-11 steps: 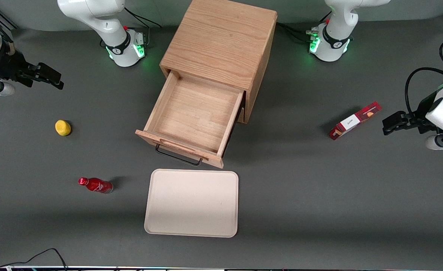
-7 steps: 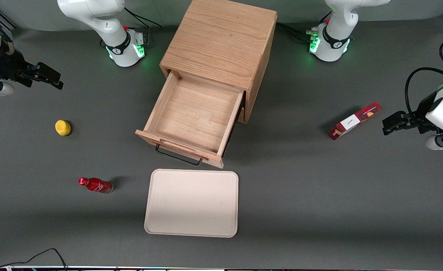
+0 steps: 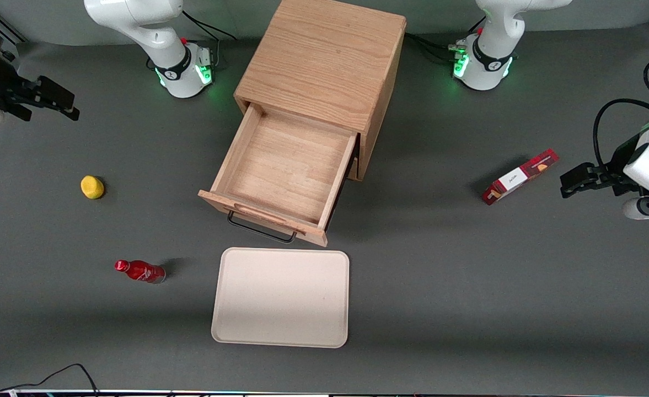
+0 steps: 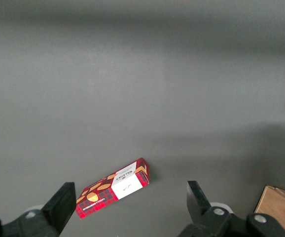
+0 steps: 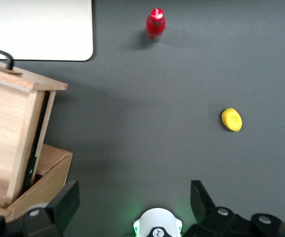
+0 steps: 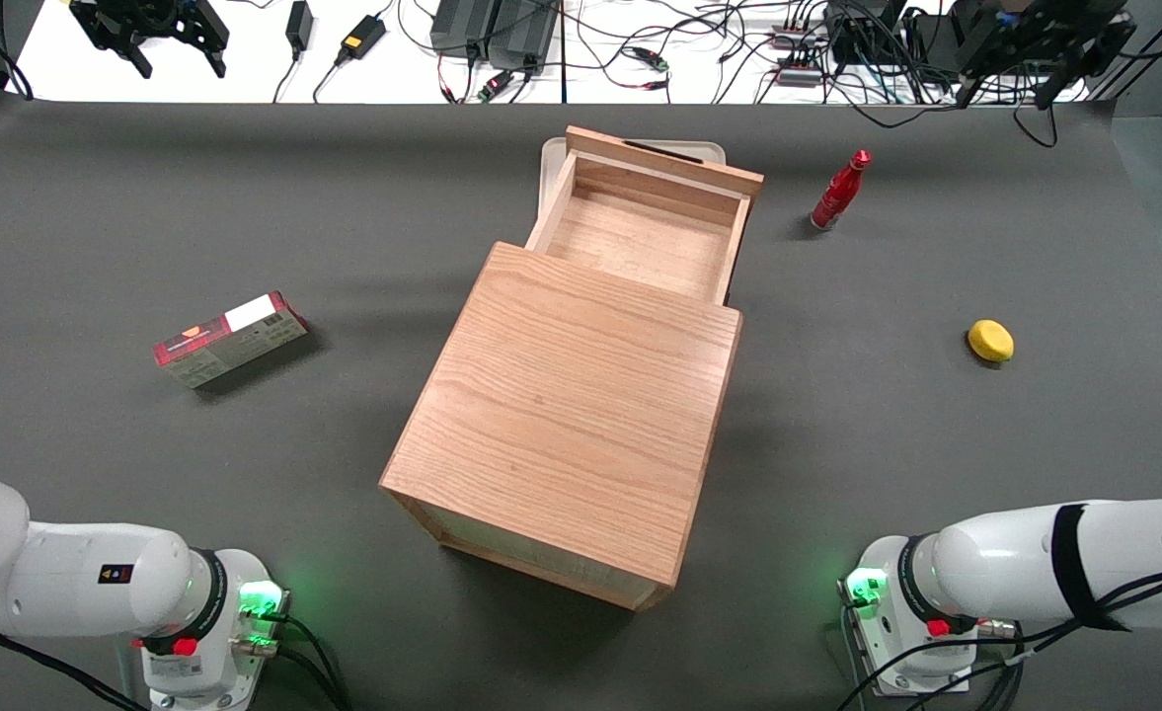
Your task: Close top drawer
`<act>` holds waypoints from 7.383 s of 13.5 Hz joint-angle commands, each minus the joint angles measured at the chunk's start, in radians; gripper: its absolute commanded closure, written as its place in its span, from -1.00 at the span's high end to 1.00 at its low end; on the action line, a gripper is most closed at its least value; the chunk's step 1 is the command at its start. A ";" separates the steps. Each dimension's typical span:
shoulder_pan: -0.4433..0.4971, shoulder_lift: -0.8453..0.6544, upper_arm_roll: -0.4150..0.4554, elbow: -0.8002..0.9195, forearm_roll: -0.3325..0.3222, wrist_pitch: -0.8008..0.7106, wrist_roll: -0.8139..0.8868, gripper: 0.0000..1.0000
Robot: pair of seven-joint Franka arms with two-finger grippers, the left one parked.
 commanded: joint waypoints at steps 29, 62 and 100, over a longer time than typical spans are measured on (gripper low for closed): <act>0.107 0.946 0.217 0.725 0.203 0.215 -0.729 1.00; 0.149 1.036 0.261 0.691 0.137 0.194 -0.725 1.00; 0.130 0.667 0.576 0.009 0.150 0.404 -0.605 1.00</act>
